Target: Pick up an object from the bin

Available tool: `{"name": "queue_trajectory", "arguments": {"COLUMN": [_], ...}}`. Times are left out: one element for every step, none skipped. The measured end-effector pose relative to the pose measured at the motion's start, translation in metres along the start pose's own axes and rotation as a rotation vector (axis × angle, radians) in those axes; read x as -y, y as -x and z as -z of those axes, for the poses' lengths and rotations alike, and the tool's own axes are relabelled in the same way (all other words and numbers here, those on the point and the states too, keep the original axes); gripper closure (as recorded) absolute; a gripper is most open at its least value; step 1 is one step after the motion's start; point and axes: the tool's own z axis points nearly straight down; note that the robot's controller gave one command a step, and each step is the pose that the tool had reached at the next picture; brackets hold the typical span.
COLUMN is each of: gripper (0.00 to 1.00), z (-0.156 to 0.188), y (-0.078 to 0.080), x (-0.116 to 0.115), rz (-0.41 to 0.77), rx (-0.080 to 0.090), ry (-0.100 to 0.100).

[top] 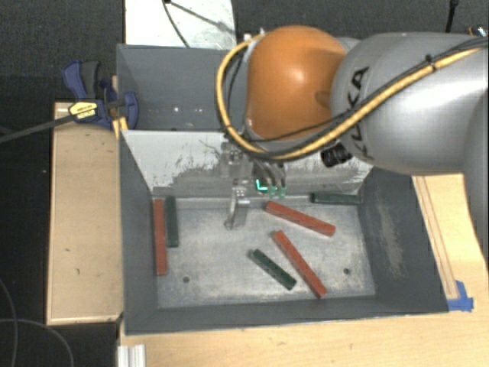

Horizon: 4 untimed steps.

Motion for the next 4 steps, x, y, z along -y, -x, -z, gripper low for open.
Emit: {"name": "queue_trajectory", "arguments": {"gripper": [0.00, 0.00, 0.00, 0.00], "z": [-0.169, -0.136, -0.137, -0.167], "y": [-0.008, -0.061, -0.082, -0.090], "x": [0.117, 0.178, 0.117, 0.115], "rz": [-0.109, -0.373, -0.407, -0.520], "rx": [0.002, 0.005, 0.001, 0.002], "ry": [0.000, -0.002, 0.002, 0.001]}}
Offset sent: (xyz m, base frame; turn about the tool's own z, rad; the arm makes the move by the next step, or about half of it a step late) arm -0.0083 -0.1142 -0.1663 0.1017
